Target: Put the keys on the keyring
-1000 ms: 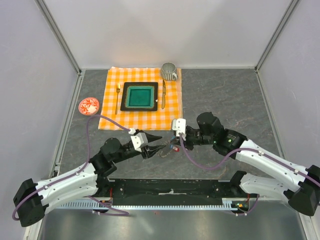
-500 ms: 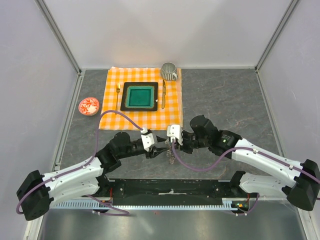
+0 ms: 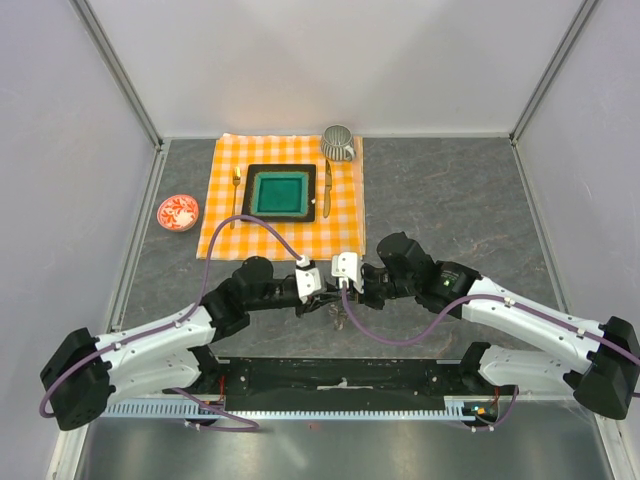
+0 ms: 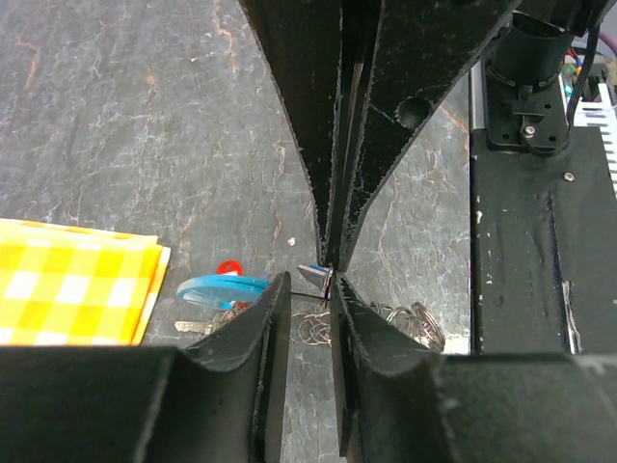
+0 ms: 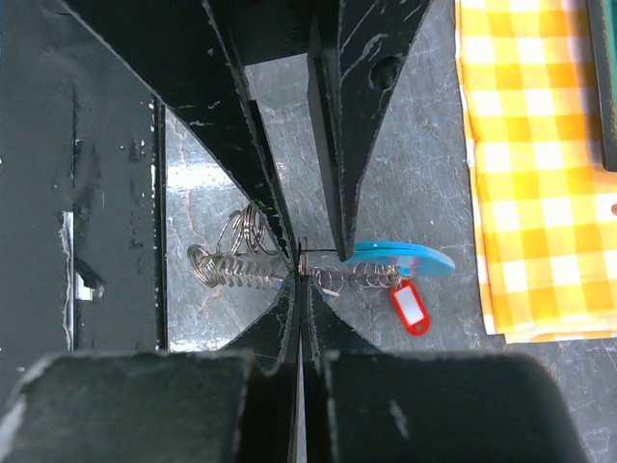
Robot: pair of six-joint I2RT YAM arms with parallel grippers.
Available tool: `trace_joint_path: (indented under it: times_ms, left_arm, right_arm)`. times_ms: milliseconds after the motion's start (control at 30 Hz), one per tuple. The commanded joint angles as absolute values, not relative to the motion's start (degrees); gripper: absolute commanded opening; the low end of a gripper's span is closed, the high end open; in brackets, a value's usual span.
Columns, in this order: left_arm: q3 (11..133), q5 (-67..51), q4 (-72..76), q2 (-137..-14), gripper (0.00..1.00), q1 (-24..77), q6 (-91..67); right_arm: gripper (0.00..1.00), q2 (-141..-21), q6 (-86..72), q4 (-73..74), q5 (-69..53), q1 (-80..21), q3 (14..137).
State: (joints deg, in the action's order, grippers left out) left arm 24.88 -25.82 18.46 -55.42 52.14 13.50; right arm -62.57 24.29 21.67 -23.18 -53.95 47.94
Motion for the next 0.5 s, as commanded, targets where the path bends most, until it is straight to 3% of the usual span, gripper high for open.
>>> trace_joint_path:
  times_ms: [0,300,467]
  left_arm:
    - [28.6,-28.5,15.6,-57.3,0.27,52.0,16.6]
    - [30.7,-30.8,13.4,-58.5,0.22,51.9,16.6]
    - [30.9,-32.5,12.5,-59.5,0.02,52.0,16.6]
  right_arm:
    - [0.00,-62.6,25.1,20.0,-23.2,-54.4,50.4]
    - [0.00,-63.4,25.2,20.0,-23.4,-54.8,50.5]
    - [0.00,-63.3,24.9,19.5,-23.6,-55.1,50.5]
